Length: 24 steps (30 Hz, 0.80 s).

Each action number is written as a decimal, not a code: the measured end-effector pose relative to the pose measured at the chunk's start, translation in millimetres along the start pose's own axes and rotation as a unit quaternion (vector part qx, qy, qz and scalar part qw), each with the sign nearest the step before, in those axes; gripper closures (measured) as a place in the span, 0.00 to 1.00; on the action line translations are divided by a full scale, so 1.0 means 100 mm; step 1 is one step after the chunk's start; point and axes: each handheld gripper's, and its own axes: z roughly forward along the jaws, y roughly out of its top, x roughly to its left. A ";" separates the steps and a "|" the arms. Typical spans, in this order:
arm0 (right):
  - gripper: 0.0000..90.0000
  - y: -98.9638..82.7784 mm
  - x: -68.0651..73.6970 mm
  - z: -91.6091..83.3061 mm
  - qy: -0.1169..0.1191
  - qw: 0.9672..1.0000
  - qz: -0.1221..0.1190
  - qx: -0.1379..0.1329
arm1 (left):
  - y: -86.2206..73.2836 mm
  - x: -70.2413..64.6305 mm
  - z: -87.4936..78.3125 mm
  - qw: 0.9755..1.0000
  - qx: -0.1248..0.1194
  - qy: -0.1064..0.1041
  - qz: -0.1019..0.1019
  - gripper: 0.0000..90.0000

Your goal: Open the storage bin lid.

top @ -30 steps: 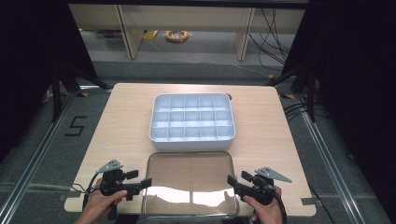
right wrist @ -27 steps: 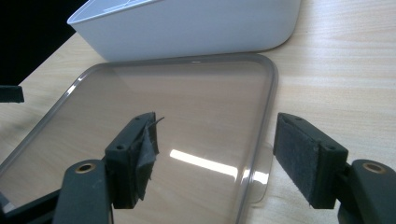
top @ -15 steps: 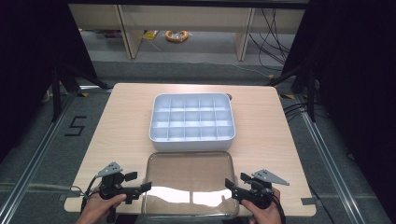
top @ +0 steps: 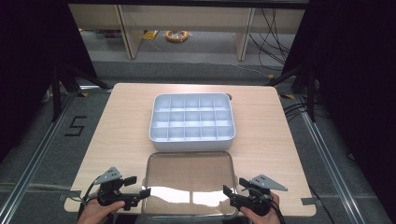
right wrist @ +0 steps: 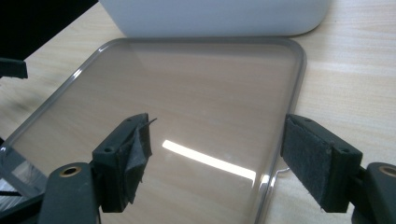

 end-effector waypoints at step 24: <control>0.27 -0.19 0.15 -0.13 0.009 0.999 -0.002 0.040 | -0.17 -0.13 -0.14 1.000 0.012 -0.001 0.004 0.17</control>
